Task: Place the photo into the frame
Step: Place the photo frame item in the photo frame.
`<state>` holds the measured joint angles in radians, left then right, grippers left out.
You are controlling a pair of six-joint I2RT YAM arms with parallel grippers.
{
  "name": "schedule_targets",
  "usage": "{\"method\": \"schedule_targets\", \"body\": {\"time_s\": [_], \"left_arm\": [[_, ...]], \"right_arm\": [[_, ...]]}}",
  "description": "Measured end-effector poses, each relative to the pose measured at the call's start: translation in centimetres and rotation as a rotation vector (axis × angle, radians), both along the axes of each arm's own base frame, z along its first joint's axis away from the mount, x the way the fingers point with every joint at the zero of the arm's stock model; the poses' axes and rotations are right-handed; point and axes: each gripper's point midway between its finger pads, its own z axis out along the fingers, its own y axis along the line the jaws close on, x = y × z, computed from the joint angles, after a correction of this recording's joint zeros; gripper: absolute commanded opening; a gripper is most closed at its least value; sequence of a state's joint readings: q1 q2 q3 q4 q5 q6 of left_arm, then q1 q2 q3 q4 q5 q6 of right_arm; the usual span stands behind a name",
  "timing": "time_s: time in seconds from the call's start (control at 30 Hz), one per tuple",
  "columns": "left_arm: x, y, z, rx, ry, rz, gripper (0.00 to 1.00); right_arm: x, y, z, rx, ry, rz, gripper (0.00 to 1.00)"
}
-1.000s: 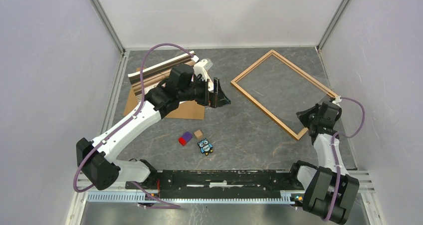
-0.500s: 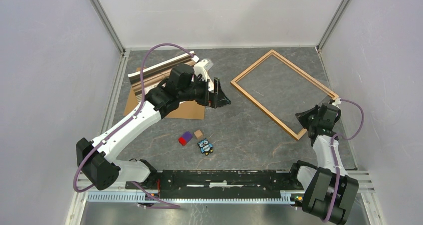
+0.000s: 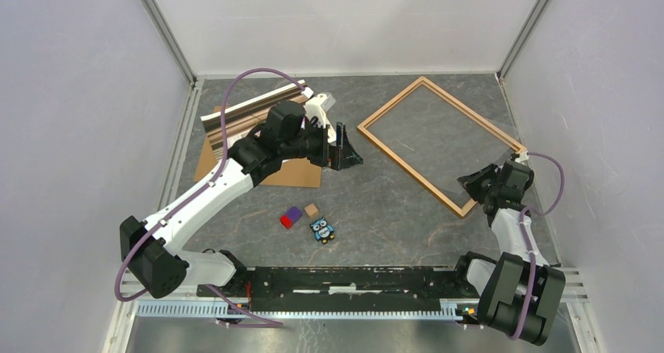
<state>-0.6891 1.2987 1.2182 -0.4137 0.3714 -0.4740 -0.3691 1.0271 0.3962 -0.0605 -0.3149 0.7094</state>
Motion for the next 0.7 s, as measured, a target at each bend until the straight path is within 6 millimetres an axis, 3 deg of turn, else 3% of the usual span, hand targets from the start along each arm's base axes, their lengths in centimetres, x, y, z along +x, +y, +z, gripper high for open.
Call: {"method": "schedule_targets", "body": {"time_s": [0.27,0.53,0.7], "left_arm": [[-0.2,-0.1,0.0,-0.002,0.001,-0.007,1.0],[-0.6,-0.3,0.1,-0.011,0.01,-0.031,1.0],[-0.8,-0.5,0.2,-0.019,0.014,-0.046,1.0]], "right_arm": [[0.1,0.3,0.3,0.002,0.002,0.027,0.0],[1.5,0.1,1.4,0.008,0.032,0.105,0.0],[1.3,0.5,0.8,0.033,0.054,0.128,0.0]]}}
